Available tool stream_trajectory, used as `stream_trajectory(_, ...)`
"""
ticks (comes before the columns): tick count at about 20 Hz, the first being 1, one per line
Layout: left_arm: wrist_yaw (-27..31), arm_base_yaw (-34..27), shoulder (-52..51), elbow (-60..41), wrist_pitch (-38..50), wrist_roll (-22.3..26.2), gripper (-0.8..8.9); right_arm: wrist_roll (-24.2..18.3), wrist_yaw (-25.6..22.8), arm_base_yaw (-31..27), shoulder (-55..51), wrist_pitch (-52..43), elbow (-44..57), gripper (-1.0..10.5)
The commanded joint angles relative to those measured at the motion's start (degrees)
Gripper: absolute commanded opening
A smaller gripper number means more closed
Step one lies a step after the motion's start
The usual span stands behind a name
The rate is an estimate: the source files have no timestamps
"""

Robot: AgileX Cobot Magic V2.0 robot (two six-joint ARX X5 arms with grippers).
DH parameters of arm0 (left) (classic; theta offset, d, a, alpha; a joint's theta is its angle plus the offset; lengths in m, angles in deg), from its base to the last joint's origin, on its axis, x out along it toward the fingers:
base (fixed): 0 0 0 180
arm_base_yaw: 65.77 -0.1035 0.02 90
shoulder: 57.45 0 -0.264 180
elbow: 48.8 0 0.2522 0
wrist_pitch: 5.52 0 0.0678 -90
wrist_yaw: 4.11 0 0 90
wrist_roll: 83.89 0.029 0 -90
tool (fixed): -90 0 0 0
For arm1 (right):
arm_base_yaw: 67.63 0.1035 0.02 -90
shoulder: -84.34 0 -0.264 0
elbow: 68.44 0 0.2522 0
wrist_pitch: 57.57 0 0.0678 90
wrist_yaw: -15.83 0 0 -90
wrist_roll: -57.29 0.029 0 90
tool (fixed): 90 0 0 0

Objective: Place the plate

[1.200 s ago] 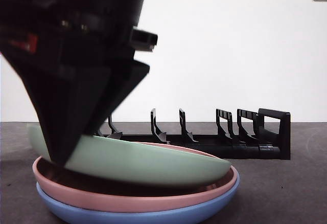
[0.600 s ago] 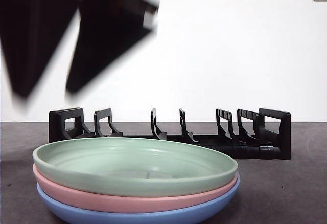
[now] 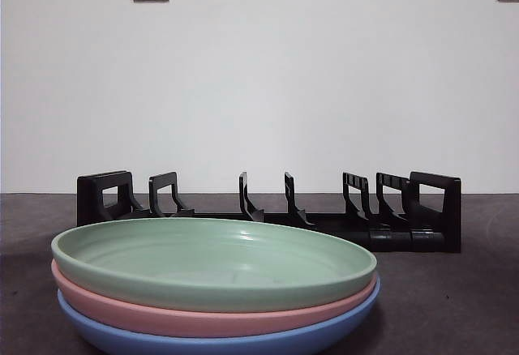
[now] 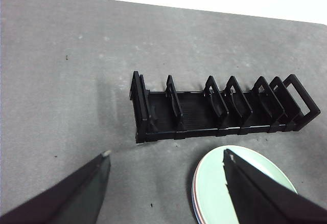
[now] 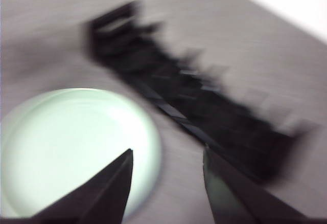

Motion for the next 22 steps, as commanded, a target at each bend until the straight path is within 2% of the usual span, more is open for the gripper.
stream_trajectory(1,0.31,0.26,0.37,1.25,0.57,0.7,3.44,-0.35,-4.96,0.22,-5.55,4.04,-0.26,2.2)
stream_trajectory(3,0.28,0.26,0.35,1.25,0.52,0.66,3.44,-0.46,-7.37,0.24,-10.43,5.81,-0.26,2.2)
stream_trajectory(6,0.28,0.26,0.33,1.25,0.57,0.66,3.4,-0.42,-7.56,0.24,-14.58,5.7,-0.26,2.2)
stream_trajectory(7,0.26,0.26,0.33,1.25,0.63,0.7,2.68,-0.39,-7.63,0.24,-15.08,5.7,-0.26,1.5)
stream_trajectory(8,0.2,0.26,0.33,1.25,0.37,0.77,-0.16,-0.5,-7.56,0.24,-15.17,5.68,-0.26,-0.1)
stream_trajectory(9,0.22,0.26,0.31,1.25,0.31,0.63,0.04,-0.5,-7.72,0.24,-15.08,5.33,-0.26,0.2)
stream_trajectory(21,0.22,0.26,-0.02,1.25,-0.74,0.57,0.07,-0.39,-7.72,0.35,-14.78,3.96,-0.31,0.2)
stream_trajectory(22,0.5,0.24,-0.33,1.22,-0.59,3.93,0.07,-0.39,-7.72,0.35,-14.78,3.96,-0.31,0.2)
